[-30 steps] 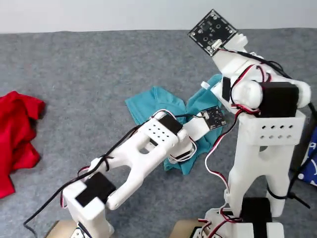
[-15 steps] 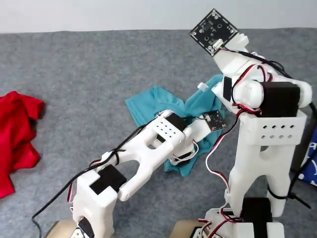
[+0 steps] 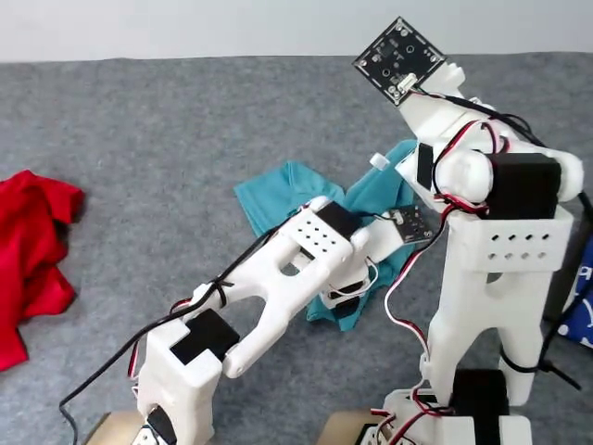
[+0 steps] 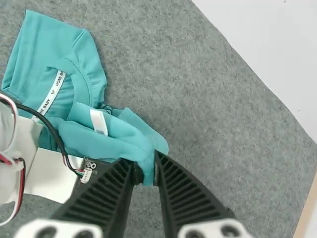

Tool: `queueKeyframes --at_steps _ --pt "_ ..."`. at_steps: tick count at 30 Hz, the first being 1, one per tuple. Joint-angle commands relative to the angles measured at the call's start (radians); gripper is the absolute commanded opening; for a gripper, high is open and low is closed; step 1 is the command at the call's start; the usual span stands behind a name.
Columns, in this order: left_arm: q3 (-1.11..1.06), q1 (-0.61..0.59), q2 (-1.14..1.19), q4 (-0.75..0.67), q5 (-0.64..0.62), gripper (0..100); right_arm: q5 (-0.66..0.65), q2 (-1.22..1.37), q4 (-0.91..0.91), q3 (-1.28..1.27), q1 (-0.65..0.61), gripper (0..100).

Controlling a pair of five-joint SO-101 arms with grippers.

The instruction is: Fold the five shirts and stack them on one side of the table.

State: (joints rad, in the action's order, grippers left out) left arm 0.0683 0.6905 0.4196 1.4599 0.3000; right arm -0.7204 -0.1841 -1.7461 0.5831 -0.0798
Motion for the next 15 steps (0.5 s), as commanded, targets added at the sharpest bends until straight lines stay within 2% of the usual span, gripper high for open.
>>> queueKeyframes --at_steps 1,10,15 --pt "0.054 0.014 -0.009 0.068 0.005 22 -0.003 -0.002 -0.007 0.008 -0.001 0.9" --pt "0.041 0.130 -0.005 0.058 -0.021 22 -0.003 -0.002 -0.005 0.008 -0.002 0.9" --pt "0.036 0.126 0.094 0.002 -0.031 22 -0.003 -0.002 -0.005 0.008 -0.002 0.9"
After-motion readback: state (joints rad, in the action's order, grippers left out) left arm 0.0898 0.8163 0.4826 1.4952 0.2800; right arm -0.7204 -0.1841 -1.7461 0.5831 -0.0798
